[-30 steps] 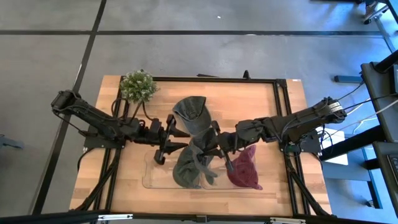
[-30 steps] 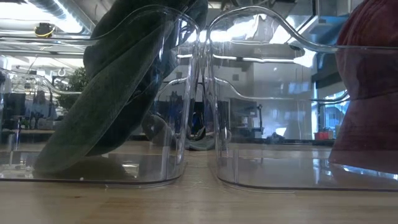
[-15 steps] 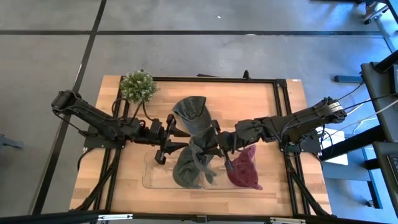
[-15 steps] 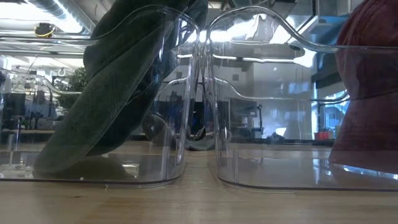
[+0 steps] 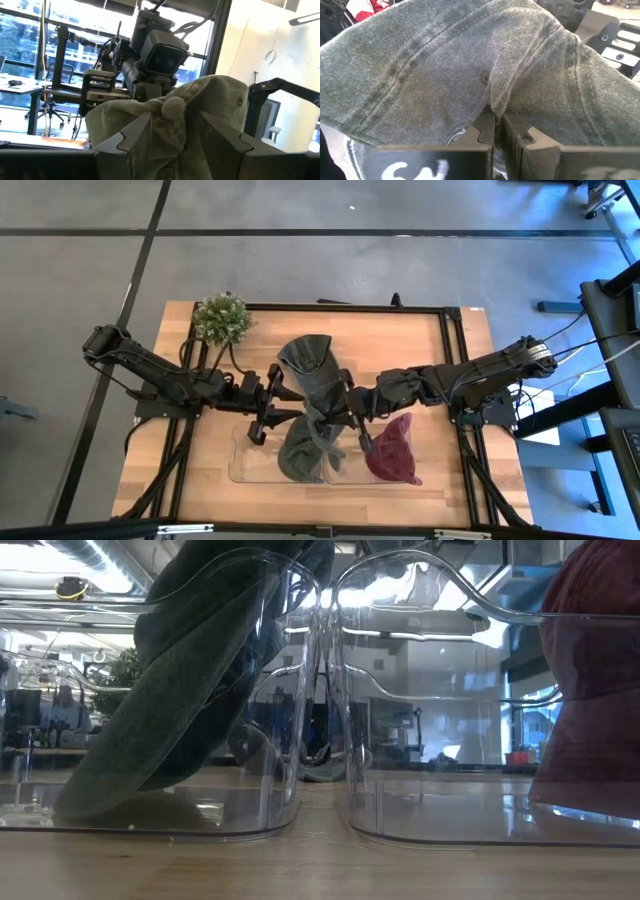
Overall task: Pick & Place hat
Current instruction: Put the right grey cap into the left transparent bin
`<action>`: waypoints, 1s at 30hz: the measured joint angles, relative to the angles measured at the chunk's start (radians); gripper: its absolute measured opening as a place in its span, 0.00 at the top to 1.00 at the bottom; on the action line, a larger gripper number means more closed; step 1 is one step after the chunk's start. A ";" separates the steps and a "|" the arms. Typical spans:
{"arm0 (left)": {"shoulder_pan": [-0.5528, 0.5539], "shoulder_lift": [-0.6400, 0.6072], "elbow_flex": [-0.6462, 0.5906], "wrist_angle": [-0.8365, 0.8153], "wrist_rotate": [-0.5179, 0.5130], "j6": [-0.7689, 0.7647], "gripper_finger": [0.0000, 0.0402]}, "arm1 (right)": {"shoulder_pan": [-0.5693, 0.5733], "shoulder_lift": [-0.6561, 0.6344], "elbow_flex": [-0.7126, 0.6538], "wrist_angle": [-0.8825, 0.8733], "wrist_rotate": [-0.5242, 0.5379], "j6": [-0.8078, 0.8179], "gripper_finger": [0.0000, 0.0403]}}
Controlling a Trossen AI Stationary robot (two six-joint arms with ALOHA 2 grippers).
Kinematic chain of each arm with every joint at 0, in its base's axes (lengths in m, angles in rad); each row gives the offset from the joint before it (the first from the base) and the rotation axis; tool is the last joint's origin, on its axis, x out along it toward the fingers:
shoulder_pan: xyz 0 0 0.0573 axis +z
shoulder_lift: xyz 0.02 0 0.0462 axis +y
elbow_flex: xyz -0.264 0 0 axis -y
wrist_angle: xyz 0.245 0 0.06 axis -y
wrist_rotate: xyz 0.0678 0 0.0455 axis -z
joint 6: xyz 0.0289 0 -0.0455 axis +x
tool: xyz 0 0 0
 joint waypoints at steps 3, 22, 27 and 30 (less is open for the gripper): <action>0.000 0.000 0.000 0.000 -0.002 0.000 0.60 | -0.003 0.000 0.000 -0.001 0.000 0.000 0.96; 0.000 0.000 0.000 -0.008 0.009 -0.017 0.39 | -0.013 0.047 0.001 0.030 -0.003 -0.002 0.96; 0.000 0.000 0.000 -0.008 0.011 -0.017 0.38 | -0.014 0.049 0.001 0.033 -0.003 -0.009 0.96; 0.000 0.000 0.000 -0.008 0.011 -0.017 0.38 | -0.015 0.049 0.001 0.033 -0.003 -0.005 0.96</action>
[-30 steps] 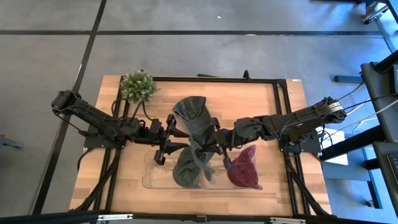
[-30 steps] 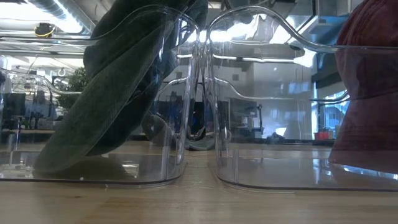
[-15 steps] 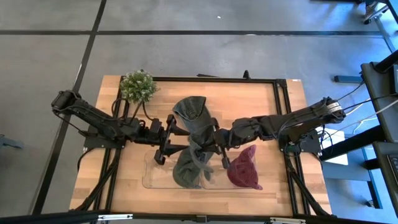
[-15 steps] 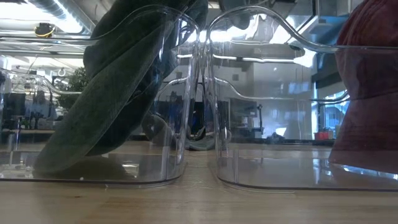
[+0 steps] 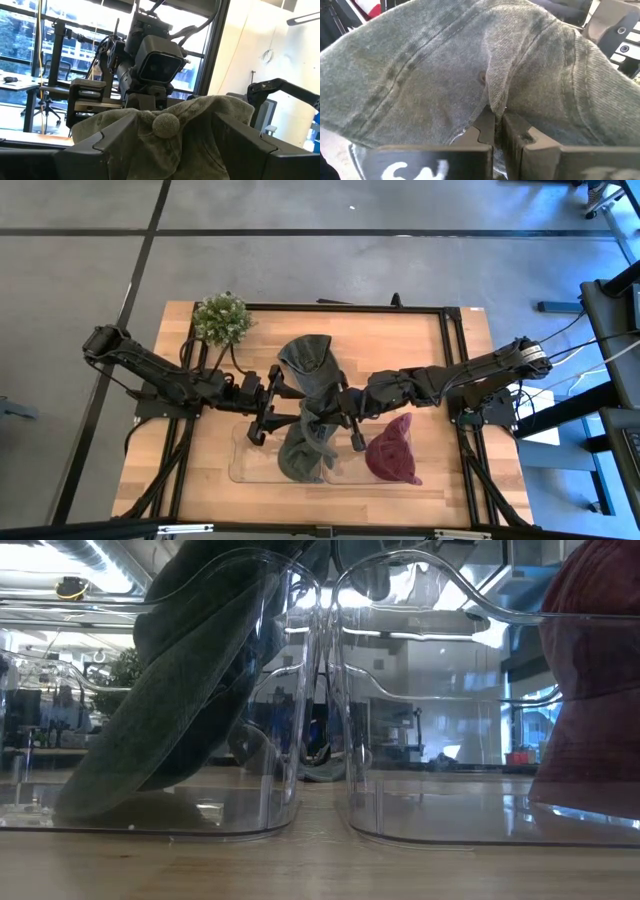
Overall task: Pick & Place hat
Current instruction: Put the right grey cap into the left transparent bin
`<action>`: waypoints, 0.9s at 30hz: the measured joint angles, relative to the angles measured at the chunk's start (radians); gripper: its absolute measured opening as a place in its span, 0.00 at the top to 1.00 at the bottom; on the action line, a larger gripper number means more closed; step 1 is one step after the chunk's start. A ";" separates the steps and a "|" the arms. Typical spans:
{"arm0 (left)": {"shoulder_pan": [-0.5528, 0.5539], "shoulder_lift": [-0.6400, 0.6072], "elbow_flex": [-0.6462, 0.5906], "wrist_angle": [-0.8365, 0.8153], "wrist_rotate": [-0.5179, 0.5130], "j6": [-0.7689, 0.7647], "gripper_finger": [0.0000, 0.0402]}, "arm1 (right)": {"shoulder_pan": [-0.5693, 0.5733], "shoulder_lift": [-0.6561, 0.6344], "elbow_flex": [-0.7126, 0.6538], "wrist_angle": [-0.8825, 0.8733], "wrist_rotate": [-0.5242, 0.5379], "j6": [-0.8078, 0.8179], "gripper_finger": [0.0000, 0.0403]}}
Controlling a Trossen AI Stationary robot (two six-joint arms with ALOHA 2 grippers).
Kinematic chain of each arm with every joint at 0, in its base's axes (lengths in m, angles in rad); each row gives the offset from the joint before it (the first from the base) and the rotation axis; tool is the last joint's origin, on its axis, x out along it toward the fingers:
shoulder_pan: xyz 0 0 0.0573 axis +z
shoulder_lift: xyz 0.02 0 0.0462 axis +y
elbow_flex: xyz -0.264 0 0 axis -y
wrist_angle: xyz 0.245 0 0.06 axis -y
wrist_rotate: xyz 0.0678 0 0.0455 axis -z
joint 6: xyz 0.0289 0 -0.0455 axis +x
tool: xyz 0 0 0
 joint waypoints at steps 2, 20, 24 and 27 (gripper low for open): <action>0.000 0.000 0.000 0.000 0.000 -0.005 0.40 | 0.000 0.000 0.000 0.000 0.000 0.001 0.96; 0.000 0.000 0.000 -0.001 0.000 0.002 0.78 | 0.000 0.000 0.000 -0.002 0.038 0.009 0.94; 0.000 0.000 0.000 -0.001 0.000 0.002 0.86 | 0.000 0.000 0.000 -0.004 0.045 0.004 0.94; 0.000 0.000 0.000 -0.001 0.000 0.002 0.86 | 0.000 -0.002 0.000 -0.007 0.044 -0.019 0.93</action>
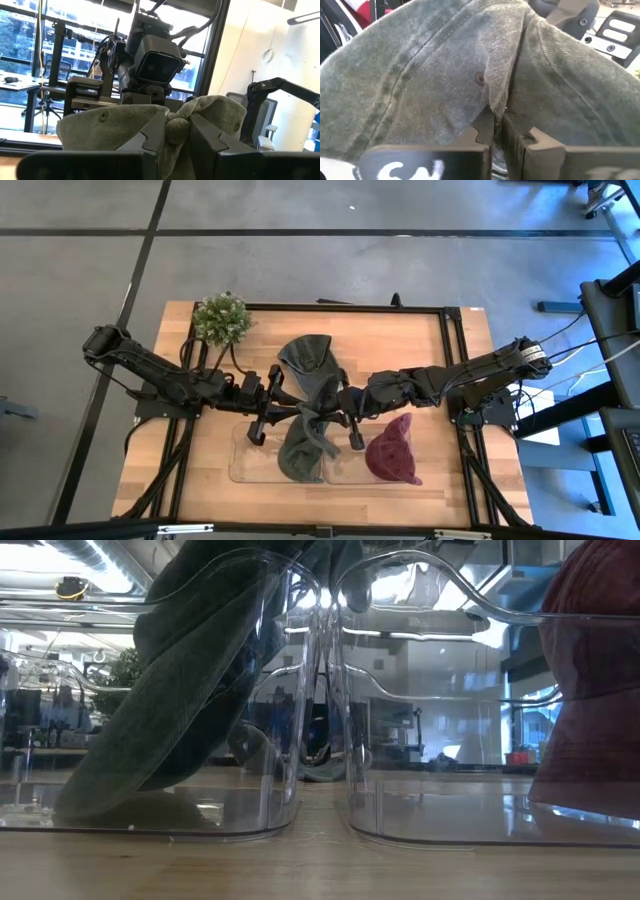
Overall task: Pick & Place hat
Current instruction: Put the right grey cap into the left transparent bin
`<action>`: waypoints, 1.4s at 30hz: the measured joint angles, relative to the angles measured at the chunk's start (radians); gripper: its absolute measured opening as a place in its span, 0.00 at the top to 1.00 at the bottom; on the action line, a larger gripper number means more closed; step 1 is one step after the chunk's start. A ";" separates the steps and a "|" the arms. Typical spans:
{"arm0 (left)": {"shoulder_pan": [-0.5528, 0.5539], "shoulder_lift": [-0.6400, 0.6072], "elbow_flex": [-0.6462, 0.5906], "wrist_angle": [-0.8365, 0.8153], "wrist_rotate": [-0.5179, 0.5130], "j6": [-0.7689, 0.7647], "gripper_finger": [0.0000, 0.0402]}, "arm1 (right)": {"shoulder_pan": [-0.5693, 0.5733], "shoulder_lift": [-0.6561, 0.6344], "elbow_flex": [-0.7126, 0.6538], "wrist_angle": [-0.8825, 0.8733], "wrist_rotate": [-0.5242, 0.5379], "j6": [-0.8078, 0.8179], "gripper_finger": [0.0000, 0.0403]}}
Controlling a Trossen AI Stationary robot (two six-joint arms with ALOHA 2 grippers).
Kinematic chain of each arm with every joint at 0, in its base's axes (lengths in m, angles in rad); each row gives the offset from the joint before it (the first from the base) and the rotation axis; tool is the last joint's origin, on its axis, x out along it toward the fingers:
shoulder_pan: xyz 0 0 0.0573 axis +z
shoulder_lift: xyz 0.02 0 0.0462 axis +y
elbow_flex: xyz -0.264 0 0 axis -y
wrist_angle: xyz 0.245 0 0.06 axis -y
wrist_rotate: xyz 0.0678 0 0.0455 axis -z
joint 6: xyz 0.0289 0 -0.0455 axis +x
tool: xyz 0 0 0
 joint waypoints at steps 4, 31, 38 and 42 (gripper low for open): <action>0.000 -0.009 0.000 -0.002 0.001 0.000 0.86 | 0.000 -0.023 -0.001 -0.021 -0.030 -0.003 0.83; -0.236 -0.114 0.473 -1.255 -0.284 -0.330 0.86 | 0.005 -0.277 -0.001 -0.382 0.063 0.163 0.45; -0.367 -0.064 0.473 -1.278 -0.350 -0.420 0.86 | -0.001 -0.240 -0.001 -0.384 0.063 0.160 0.45; -0.376 -0.011 0.473 -1.296 -0.376 -0.420 0.86 | -0.009 -0.222 -0.001 -0.380 0.064 0.161 0.45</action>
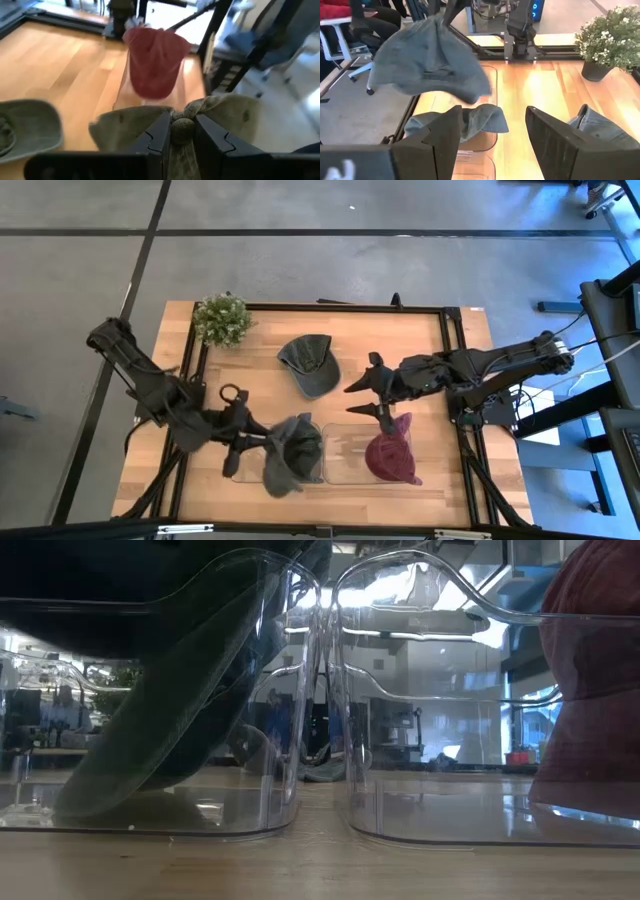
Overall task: Pick & Place hat
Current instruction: Put the right grey cap into the left transparent bin
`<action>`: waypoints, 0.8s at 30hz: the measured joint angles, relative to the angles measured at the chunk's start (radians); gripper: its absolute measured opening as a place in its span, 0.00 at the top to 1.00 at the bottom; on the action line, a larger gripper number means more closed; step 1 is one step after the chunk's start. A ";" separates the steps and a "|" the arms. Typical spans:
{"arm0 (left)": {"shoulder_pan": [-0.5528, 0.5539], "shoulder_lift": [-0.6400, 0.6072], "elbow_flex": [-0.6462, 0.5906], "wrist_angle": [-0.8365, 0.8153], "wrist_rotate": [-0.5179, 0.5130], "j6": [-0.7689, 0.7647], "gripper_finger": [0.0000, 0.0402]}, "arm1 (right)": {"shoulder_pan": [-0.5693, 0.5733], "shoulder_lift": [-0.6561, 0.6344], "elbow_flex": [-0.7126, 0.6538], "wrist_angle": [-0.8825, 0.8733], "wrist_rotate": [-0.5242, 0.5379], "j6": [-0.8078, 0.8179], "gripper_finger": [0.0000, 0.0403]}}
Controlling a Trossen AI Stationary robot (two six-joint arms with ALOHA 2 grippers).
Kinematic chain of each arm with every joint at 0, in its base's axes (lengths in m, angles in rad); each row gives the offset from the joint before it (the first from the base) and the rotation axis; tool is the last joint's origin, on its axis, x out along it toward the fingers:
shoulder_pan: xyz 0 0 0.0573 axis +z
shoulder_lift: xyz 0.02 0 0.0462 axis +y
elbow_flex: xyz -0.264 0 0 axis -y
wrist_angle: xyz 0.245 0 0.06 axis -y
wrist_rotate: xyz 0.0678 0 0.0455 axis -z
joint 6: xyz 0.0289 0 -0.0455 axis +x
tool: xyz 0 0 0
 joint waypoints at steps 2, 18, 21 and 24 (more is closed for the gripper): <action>0.009 0.035 0.000 -0.036 -0.007 0.000 0.86 | -0.002 0.010 0.000 0.002 0.000 0.001 0.45; 0.151 0.093 0.000 -0.082 0.105 0.153 0.86 | -0.002 0.032 0.000 0.006 0.000 0.026 0.45; 0.179 0.094 0.000 -0.084 0.148 0.188 0.86 | -0.002 0.032 0.000 0.006 0.000 0.026 0.45; 0.202 0.093 0.000 -0.087 0.167 0.234 0.86 | -0.002 0.032 0.000 0.006 -0.001 0.026 0.45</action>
